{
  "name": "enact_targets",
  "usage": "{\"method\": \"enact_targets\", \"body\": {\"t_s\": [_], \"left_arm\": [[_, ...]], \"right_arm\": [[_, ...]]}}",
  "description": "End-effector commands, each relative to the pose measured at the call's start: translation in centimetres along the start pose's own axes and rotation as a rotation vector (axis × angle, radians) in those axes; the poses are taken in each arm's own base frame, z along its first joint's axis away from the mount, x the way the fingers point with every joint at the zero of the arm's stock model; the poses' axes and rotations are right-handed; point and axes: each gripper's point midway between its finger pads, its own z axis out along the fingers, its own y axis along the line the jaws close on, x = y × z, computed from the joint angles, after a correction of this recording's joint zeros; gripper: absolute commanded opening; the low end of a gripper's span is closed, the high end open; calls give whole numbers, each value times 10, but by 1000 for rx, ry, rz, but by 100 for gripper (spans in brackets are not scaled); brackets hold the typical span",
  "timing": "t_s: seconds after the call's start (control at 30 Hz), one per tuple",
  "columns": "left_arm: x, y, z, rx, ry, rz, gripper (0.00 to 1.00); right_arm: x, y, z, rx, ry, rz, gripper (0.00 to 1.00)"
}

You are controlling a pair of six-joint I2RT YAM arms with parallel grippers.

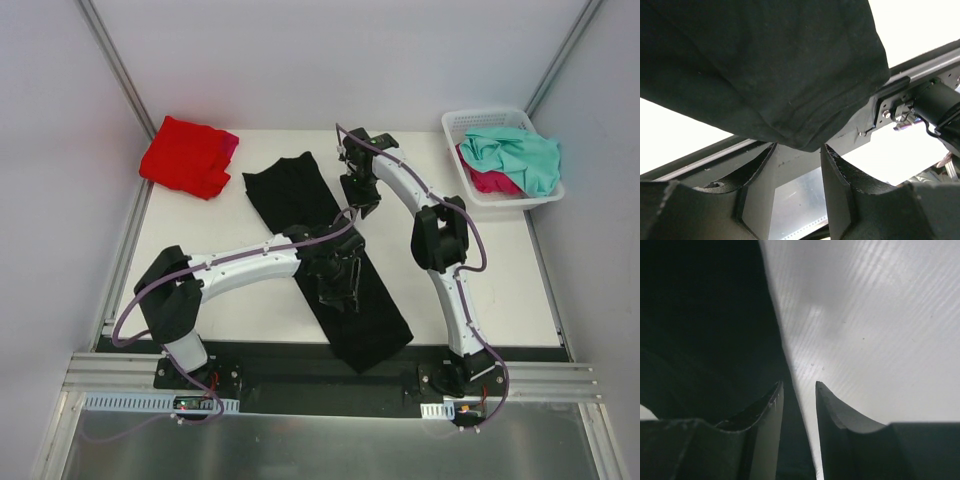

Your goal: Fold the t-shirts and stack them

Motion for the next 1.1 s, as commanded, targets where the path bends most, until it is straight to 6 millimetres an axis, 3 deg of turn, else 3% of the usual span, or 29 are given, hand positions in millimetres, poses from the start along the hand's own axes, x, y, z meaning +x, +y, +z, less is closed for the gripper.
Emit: {"method": "enact_targets", "body": {"t_s": [0.0, 0.2, 0.37, 0.6, 0.83, 1.07], "left_arm": [[25, -11, 7, 15, 55, -15, 38], [45, -12, 23, -5, 101, -10, 38], [56, -5, 34, -36, 137, -17, 37], [60, 14, 47, -93, 149, -37, 37], [67, 25, 56, -117, 175, -45, 37], [72, 33, 56, -123, 178, -57, 37]], "right_arm": [[-4, 23, -9, -117, -8, -37, 35], [-13, 58, -13, -317, -44, -23, 35], [-27, 101, -27, -636, -63, -2, 36], [-40, 127, -30, -821, -69, 35, 40], [-54, 129, -15, -887, -64, 91, 42], [-63, 103, 9, -797, -76, 162, 44]]}}
